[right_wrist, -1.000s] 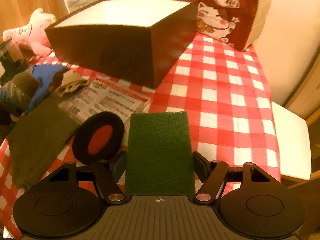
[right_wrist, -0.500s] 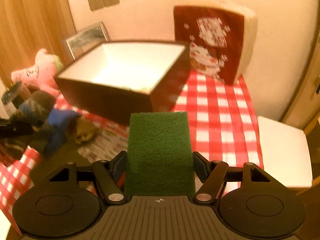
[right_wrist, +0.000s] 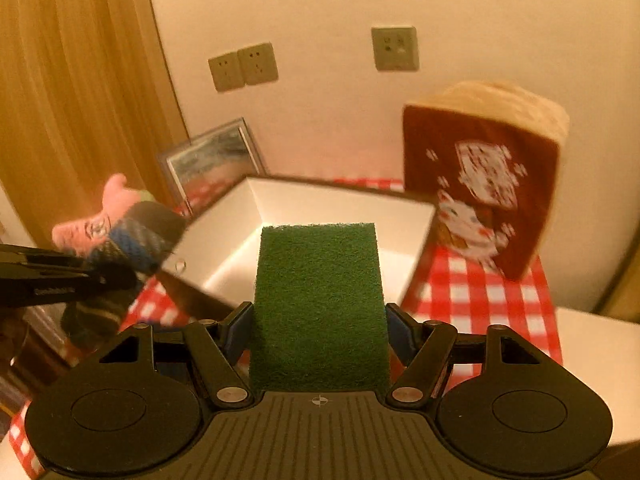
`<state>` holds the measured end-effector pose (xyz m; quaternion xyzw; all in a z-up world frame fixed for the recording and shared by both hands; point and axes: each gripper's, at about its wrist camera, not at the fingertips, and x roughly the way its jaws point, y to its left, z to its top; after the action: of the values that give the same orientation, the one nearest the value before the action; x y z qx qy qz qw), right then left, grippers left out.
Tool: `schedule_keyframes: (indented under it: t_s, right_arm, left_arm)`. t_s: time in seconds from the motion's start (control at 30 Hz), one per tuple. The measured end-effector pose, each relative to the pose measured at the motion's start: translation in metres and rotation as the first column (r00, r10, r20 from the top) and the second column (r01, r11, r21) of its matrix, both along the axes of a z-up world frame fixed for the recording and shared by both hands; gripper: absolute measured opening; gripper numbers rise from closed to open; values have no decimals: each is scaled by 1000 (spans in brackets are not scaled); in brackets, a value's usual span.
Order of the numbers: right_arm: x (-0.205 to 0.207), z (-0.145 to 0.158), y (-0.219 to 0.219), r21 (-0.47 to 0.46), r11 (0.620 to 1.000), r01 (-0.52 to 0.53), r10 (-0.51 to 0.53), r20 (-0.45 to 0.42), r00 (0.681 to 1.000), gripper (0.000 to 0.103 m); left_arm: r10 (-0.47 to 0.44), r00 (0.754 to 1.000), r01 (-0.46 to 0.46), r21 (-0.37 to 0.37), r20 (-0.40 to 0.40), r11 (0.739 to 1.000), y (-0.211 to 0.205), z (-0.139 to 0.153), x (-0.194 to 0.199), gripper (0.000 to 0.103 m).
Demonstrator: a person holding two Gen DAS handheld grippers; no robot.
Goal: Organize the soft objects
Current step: 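Lower mitten and sponge into the brown box and open both tools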
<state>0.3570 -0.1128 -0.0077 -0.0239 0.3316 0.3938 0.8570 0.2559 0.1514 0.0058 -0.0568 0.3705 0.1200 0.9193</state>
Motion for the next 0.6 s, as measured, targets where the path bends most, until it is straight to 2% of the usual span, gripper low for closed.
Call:
schedule_keyframes:
  t_s: [0.27,0.6]
  right_arm:
    - [44,4,39,9,1000,27,-27,-2,1000,69]
    - [90,-19,68,-60,997,53,-54,-23,998,69]
  left_arm:
    - [-24,1000,25,29,-16,999,17,-2,55,19]
    - [-50,995,52,26,-92,998,32,-30,105,19]
